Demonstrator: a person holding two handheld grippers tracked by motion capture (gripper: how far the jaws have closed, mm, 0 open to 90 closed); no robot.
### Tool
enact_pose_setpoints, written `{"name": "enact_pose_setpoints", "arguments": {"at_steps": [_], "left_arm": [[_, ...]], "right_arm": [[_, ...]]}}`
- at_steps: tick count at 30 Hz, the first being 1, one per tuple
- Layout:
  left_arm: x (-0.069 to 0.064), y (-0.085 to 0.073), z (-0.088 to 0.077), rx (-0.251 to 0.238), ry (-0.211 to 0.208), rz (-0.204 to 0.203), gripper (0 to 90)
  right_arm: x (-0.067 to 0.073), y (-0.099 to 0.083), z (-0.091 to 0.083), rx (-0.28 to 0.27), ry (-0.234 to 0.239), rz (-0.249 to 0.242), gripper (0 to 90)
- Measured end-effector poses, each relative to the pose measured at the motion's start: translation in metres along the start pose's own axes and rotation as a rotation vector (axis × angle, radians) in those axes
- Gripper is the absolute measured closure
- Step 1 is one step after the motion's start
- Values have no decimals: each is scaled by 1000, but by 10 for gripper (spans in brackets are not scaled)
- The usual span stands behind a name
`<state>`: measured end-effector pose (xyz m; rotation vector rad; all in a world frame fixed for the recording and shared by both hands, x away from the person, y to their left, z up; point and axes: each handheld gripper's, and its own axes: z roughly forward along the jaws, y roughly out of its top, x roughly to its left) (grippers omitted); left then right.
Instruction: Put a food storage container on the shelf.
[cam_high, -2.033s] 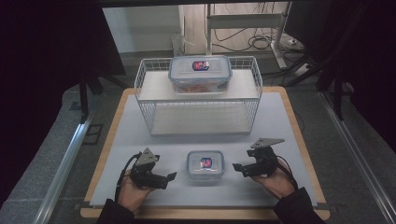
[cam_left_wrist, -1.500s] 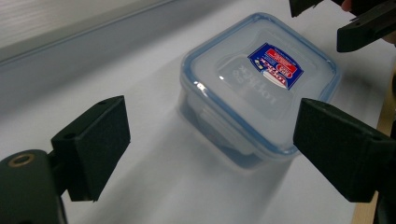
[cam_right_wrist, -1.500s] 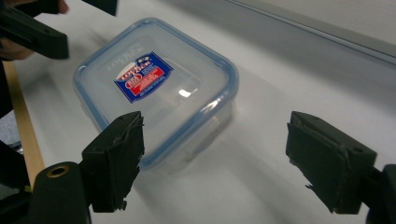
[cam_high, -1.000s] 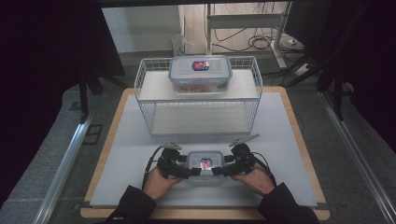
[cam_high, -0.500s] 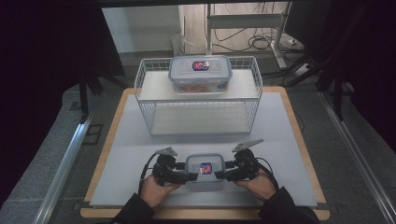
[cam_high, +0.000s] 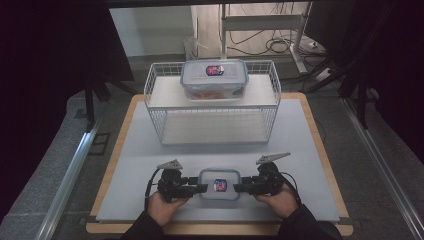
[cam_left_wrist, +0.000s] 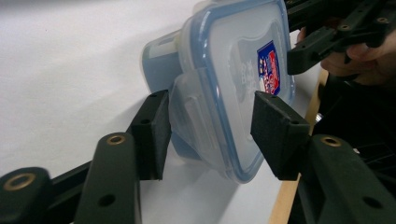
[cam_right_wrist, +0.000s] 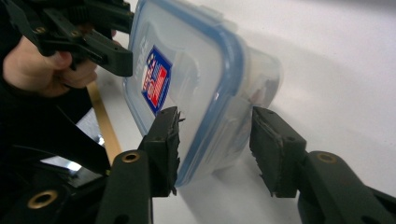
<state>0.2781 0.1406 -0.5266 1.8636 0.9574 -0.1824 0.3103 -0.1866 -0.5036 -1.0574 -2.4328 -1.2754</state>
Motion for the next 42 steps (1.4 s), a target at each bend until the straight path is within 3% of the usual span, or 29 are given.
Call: {"name": "enact_pose_setpoints", "arguments": {"at_steps": [7,9,14,17,20,26,30,34,38,42], "left_arm": [[2,-6,-5,-18,-26,-25,542],[5,-10,-6,-29,-46,-62,556],[10,-12,-5,-46,-71,-99,560],[9,-11,-5,-47,-67,-84,561],[9,-10,-5,-44,-61,-66,560],[11,-9,-3,-45,-66,-90,554],[13,-7,-2,-48,-73,-124,557],[18,-5,-1,-64,-97,-161,572],[16,0,1,-74,-96,-150,579],[16,8,-3,-87,-100,-134,579]], "right_arm": [[-3,-4,0,-28,28,40,554],[-5,-4,-3,-49,27,46,647],[-8,-4,0,-48,36,54,626],[-10,-3,0,-48,52,55,607],[-17,-2,3,-37,82,63,534],[-23,-3,6,-45,133,114,552],[-22,-3,5,-50,130,141,564],[-20,-3,3,-77,115,138,575],[-24,-1,-2,-119,114,175,580],[-22,1,-6,-144,111,170,581]]}}
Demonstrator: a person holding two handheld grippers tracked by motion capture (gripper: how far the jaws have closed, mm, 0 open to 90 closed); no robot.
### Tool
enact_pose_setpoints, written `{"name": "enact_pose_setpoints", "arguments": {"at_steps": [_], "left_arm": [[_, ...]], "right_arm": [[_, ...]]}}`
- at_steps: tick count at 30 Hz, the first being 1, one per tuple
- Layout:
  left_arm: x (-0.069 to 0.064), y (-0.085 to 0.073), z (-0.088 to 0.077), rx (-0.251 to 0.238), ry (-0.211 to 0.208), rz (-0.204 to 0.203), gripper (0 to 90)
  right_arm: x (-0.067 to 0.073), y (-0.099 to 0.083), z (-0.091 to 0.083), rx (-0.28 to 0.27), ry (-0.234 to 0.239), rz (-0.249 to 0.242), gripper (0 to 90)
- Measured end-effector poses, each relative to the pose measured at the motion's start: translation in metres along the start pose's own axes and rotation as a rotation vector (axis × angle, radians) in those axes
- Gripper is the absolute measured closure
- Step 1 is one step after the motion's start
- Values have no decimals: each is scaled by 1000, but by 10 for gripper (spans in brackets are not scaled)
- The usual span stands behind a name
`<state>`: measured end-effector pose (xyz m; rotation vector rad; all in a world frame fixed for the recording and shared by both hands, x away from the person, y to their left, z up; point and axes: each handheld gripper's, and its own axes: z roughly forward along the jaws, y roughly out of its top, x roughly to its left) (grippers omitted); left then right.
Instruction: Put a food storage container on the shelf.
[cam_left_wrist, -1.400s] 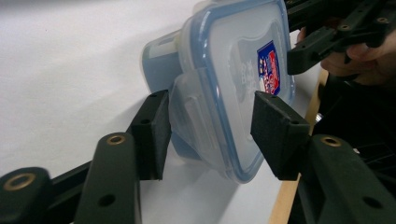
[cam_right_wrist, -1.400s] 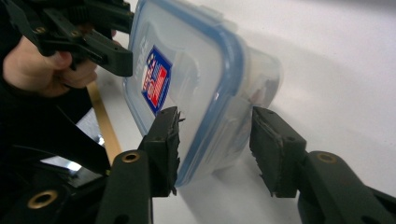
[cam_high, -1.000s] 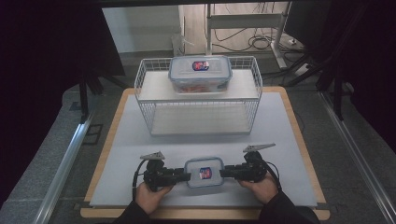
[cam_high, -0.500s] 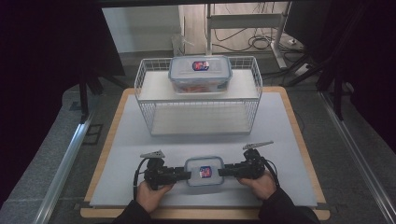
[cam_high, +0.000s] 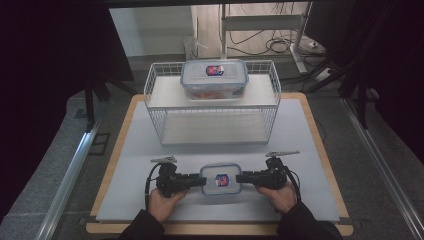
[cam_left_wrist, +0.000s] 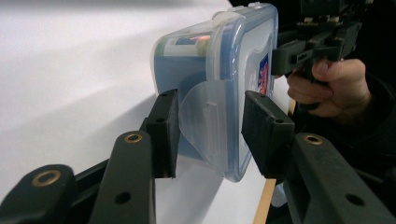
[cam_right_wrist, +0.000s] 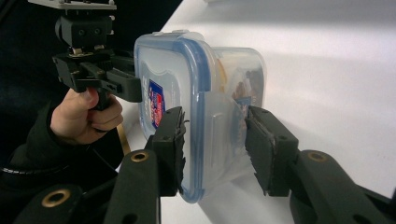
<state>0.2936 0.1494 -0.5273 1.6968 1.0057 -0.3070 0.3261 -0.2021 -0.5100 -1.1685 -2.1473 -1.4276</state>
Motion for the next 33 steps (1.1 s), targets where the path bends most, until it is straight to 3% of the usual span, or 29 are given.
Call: {"name": "enact_pose_setpoints", "arguments": {"at_steps": [10,25,33], "left_arm": [[-12,28,-16,-17,16,67,576],[-30,73,-37,-73,19,114,576],[-37,95,-46,-103,20,123,576]], "right_arm": [[16,18,-6,-31,10,-38,584],[42,70,-20,-61,2,-126,584],[52,92,-25,-79,3,-147,584]]}}
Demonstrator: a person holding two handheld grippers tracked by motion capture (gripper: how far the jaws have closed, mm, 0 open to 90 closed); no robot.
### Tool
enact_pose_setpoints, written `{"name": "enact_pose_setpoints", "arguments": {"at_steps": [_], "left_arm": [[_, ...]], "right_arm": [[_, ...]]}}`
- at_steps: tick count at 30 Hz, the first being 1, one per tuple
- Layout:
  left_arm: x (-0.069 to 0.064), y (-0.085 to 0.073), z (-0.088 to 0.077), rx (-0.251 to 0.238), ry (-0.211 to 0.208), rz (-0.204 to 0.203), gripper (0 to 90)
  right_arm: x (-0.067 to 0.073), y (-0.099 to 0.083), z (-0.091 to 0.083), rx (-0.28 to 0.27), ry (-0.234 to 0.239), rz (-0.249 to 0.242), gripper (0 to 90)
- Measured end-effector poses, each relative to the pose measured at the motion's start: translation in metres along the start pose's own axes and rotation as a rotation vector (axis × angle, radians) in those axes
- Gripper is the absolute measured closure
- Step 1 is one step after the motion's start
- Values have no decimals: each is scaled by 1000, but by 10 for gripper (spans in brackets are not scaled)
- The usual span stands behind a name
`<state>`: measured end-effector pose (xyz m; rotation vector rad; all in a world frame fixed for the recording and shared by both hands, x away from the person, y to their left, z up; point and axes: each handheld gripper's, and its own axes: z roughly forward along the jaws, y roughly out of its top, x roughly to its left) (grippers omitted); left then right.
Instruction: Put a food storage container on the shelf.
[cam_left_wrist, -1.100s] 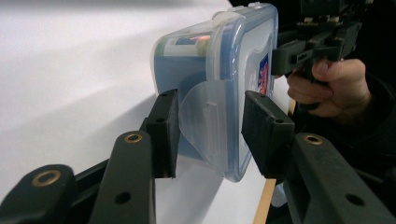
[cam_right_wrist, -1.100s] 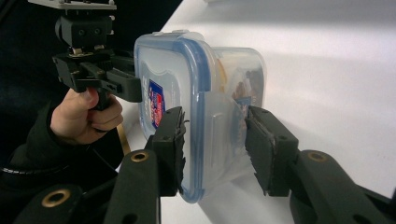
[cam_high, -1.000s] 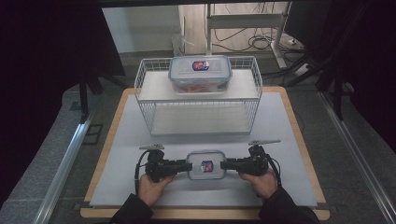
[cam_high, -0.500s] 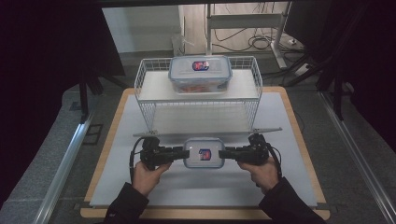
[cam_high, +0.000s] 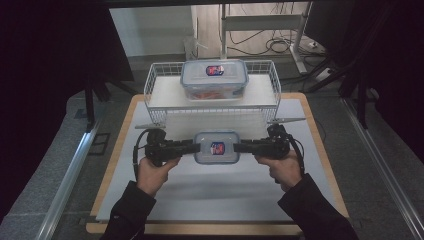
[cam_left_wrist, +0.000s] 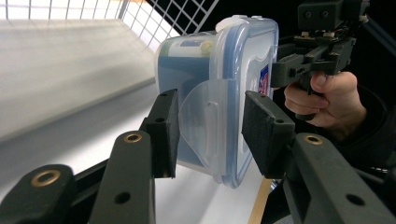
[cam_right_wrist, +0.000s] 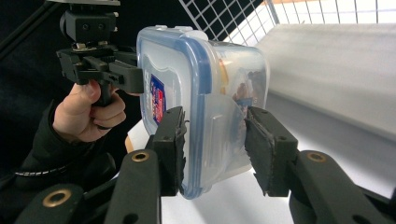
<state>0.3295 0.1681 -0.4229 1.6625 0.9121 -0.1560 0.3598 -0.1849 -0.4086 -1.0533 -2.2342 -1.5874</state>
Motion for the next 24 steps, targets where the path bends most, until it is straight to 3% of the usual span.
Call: {"name": "enact_pose_setpoints", "arguments": {"at_steps": [8,24], "left_arm": [[-7,28,-6,-16,12,15,576],[-13,98,-18,-39,29,35,576]], "right_arm": [[3,24,-4,-27,16,-1,584],[12,92,-14,-82,-1,-32,580]]}}
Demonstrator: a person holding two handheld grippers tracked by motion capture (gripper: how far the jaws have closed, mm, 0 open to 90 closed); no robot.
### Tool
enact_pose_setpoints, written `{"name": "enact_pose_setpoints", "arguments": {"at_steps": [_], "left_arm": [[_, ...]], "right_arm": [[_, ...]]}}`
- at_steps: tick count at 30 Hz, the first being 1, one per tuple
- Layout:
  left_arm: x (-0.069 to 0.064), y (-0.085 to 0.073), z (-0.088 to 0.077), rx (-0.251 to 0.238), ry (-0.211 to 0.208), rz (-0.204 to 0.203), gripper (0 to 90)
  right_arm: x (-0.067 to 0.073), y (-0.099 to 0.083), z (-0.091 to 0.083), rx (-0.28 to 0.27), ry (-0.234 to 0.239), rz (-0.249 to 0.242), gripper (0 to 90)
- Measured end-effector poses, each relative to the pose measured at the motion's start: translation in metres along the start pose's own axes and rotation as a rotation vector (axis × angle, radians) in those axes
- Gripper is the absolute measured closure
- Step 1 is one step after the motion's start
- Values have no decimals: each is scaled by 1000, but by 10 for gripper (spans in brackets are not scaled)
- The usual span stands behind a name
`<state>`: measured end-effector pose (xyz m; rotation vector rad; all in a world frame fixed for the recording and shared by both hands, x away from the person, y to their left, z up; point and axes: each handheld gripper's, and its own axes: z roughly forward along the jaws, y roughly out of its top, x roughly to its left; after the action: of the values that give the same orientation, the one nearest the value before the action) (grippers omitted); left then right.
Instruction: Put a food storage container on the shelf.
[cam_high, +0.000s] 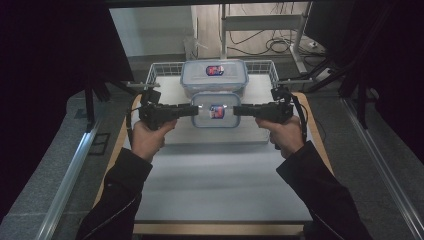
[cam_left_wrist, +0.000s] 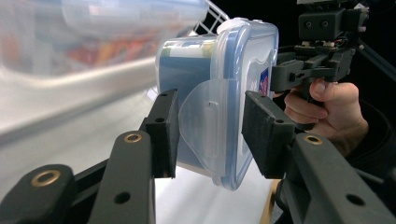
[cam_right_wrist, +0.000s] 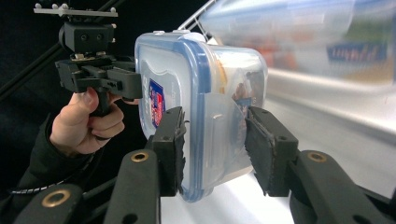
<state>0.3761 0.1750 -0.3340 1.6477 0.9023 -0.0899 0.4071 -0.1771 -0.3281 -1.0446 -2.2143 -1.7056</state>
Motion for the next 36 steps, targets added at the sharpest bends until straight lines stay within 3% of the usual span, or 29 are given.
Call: {"name": "enact_pose_setpoints", "arguments": {"at_steps": [12,23,34,36], "left_arm": [[8,46,-5,-26,8,6,577],[21,77,3,-53,-3,-27,576],[35,87,11,-78,-4,-73,576],[37,88,11,-78,3,-66,575]], "right_arm": [[-3,45,6,-35,7,7,579],[-12,78,6,-59,-21,15,577],[-25,96,11,-80,-20,44,577],[-29,97,13,-86,-13,59,577]]}}
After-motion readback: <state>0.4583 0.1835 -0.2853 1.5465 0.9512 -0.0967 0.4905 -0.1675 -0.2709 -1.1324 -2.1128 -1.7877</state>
